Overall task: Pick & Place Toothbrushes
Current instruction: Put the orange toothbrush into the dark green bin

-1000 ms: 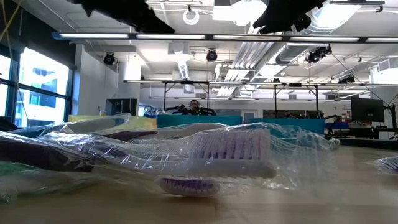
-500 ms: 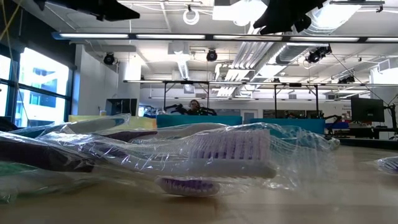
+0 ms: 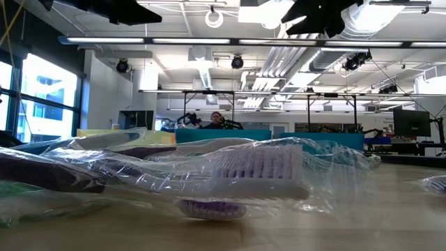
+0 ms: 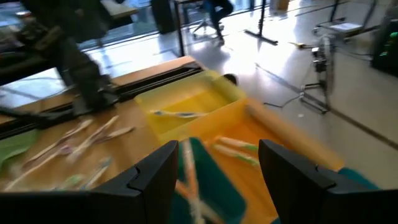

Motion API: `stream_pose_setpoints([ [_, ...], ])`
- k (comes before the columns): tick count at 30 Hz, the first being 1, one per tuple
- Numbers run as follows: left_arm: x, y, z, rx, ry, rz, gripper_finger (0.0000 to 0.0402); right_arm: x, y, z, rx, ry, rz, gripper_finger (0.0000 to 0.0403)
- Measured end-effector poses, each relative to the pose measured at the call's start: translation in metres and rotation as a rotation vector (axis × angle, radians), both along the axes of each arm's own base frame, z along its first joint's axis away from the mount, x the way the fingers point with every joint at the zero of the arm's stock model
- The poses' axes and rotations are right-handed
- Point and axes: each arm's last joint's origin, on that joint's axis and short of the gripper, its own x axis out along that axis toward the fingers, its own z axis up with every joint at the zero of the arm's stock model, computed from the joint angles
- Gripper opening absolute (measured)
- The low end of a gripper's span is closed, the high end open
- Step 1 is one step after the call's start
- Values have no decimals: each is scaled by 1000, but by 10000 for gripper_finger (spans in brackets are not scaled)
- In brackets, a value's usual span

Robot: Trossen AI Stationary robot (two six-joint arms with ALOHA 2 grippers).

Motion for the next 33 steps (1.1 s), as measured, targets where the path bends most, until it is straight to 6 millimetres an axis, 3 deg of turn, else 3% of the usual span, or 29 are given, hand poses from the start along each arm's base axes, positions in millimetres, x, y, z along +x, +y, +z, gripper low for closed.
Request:
stream_pose_setpoints([
  [10,28,-30,-4,-20,-32,-49,0,-4,39,-14,138,115,165,215],
  [16,31,-40,-2,-30,-63,-69,0,-10,63,-20,272,170,273,215],
  [24,31,-44,-2,-35,-64,-49,0,-16,86,-22,321,185,354,214],
  [33,31,-43,-3,-37,-55,-47,0,-17,97,-18,385,130,386,155],
])
